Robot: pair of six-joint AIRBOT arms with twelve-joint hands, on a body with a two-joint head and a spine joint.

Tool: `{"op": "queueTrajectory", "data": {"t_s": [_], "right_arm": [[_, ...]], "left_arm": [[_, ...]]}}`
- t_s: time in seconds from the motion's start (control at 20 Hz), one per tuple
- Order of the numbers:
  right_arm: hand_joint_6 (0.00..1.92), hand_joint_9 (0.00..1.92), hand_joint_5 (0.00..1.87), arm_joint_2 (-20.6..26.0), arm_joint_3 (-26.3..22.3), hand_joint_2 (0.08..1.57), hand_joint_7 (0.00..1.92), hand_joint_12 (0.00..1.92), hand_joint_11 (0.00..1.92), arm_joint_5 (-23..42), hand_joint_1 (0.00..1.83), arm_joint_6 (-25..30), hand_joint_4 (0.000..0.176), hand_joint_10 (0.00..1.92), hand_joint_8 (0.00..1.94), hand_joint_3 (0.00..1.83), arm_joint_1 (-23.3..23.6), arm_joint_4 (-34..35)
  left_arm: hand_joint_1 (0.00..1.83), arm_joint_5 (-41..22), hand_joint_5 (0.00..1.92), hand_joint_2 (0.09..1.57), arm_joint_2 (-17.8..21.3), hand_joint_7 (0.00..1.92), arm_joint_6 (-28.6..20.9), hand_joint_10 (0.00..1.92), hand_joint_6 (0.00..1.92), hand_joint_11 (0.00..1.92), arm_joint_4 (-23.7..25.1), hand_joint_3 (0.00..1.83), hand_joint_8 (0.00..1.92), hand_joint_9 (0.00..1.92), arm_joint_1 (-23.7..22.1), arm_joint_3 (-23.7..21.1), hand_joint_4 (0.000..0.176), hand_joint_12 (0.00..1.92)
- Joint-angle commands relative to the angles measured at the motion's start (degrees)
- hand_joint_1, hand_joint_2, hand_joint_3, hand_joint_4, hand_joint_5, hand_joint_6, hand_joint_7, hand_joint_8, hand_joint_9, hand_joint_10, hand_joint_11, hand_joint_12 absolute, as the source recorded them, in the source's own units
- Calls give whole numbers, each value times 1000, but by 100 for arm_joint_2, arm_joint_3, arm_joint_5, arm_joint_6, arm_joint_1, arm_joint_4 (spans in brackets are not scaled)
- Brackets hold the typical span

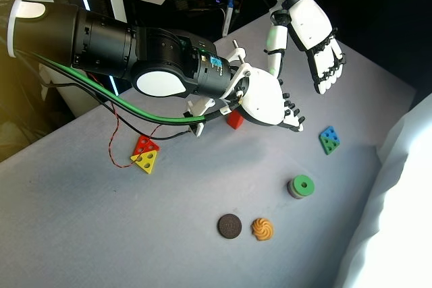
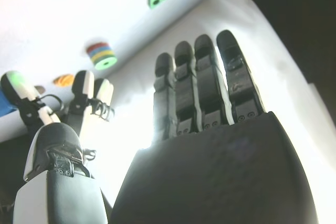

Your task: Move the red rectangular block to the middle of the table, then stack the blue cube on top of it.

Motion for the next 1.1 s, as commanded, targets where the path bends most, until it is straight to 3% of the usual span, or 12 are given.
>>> {"op": "queueTrajectory", "data": {"t_s": [0.0, 0.1, 0.2, 0.25, 0.35, 0.45, 0.5, 0.65, 0.75, 0.9, 1.0, 1.05], "right_arm": [[746, 183, 1137, 33, -4, 1042, 390, 229, 0, 583, 1088, 34, 120, 4, 2, 0, 54, 28], [739, 182, 1140, 30, -5, 1040, 388, 234, 0, 585, 1083, 36, 142, 2, 1, 0, 41, 45], [731, 189, 1146, 30, -5, 1039, 392, 217, 0, 587, 1103, 36, 77, 3, 2, 0, 22, 51], [769, 175, 1122, 30, -4, 1046, 378, 217, 0, 587, 1083, 36, 124, 1, 0, 1, 2, 51], [742, 185, 1139, 27, -5, 1040, 383, 311, 0, 590, 1084, 38, 135, 2, 1, 0, -29, 61], [718, 185, 1152, 19, -5, 1036, 383, 313, 0, 595, 1095, 40, 111, 0, 0, 0, -60, 67], [712, 184, 1156, 13, -6, 1035, 384, 304, 0, 596, 1105, 38, 82, 0, 1, 0, -77, 66], [735, 187, 1142, 10, -5, 1039, 379, 319, 0, 597, 1099, 29, 90, 1, 1, 1, -107, 64], [770, 182, 1122, -5, -5, 1045, 372, 390, 0, 597, 1073, 3, 158, 3, 1, 0, -130, 63], [719, 194, 1151, -19, -6, 1037, 389, 374, 0, 587, 1101, -44, 93, 4, 2, 0, -161, 59], [709, 189, 1157, -20, -6, 1034, 370, 368, 0, 586, 1104, -53, 86, 1, 0, 0, -175, 4], [701, 186, 1161, -19, -6, 1032, 371, 315, 0, 590, 1100, -61, 103, 0, 0, 0, -180, -4]], "left_arm": [[95, -250, 312, 1042, 66, 290, -3, 1, 0, 0, 363, 2, 0, 228, -75, 18, 0, 451], [91, -250, 317, 1045, 66, 295, -3, 2, 2, 0, 363, 2, 2, 232, -75, 23, 0, 454], [71, -250, 320, 1050, 66, 297, -3, 2, 2, 0, 363, 3, 2, 235, -75, 31, 0, 461], [67, -250, 319, 1052, 66, 296, -3, 2, 1, 0, 363, 3, 1, 235, -74, 31, 0, 463], [63, -250, 310, 1056, 66, 288, -3, 0, 0, 0, 362, 4, 0, 228, -74, 31, 0, 461], [63, -250, 307, 1060, 66, 287, -3, 0, 1, 0, 362, 3, 0, 226, -74, 30, 0, 440], [66, -250, 310, 1060, 66, 289, -3, 2, 1, 0, 362, 2, 1, 231, -74, 28, 0, 450], [64, -250, 310, 1065, 65, 287, -3, 2, 2, 0, 362, 2, 2, 230, -75, 25, 0, 457], [73, -250, 304, 1068, 66, 286, -3, 2, 0, 0, 362, 2, 1, 232, -75, 25, 0, 462], [59, -250, 303, 1069, 66, 282, -3, 0, 3, 0, 362, 1, 1, 228, -84, 18, 0, 454], [65, -250, 300, 1067, 66, 281, -3, 1, 2, 0, 361, 0, 1, 229, -84, 12, 0, 460], [67, -250, 295, 1068, 66, 276, -3, 0, 0, 0, 346, 1, 0, 226, -84, 10, 0, 461]]}}
